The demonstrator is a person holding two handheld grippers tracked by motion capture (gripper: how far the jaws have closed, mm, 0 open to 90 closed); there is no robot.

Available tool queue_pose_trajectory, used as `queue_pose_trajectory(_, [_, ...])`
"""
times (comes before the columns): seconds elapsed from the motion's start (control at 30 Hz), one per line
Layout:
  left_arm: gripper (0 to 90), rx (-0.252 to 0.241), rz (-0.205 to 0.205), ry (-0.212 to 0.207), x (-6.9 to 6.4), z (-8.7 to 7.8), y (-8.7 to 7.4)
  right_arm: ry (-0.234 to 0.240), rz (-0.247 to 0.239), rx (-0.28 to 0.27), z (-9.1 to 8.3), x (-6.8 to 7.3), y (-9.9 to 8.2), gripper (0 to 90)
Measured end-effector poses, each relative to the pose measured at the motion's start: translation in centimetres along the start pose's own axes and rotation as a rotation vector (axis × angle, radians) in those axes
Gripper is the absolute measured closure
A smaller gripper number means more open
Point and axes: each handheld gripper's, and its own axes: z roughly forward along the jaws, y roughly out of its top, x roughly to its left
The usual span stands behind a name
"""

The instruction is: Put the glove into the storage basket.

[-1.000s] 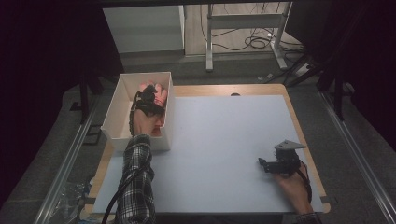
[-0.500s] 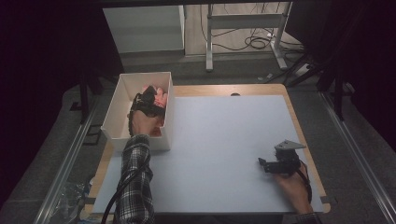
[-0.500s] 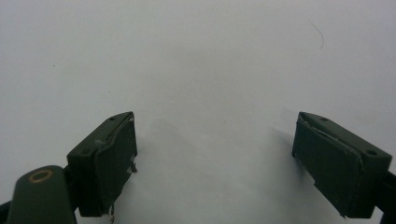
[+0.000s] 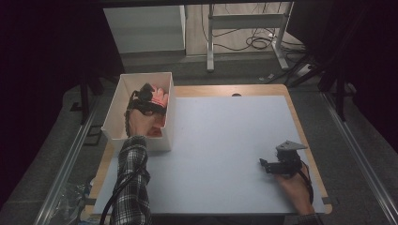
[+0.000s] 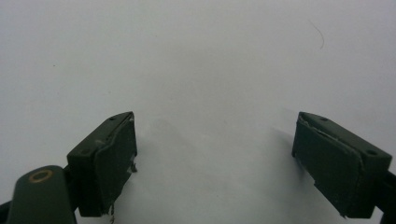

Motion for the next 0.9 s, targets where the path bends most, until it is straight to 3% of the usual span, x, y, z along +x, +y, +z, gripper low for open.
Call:
queue_pose_trajectory(0.3, [1.9, -0.024, 0.025, -0.008, -0.1, -1.4, -0.1, 0.000, 0.000, 0.000, 0.0, 0.0, 0.0, 14.1])
queue_pose_trajectory(0.63, [0.9, -0.056, 0.066, 0.011, -0.3, -3.2, -0.2, 0.000, 0.000, 0.000, 0.0, 0.0, 0.0, 14.1])
queue_pose_trajectory(0.9, [0.7, -0.085, 0.078, -0.006, -0.4, -4.4, -0.4, -0.001, 0.000, 0.000, 0.0, 0.0, 0.0, 14.1])
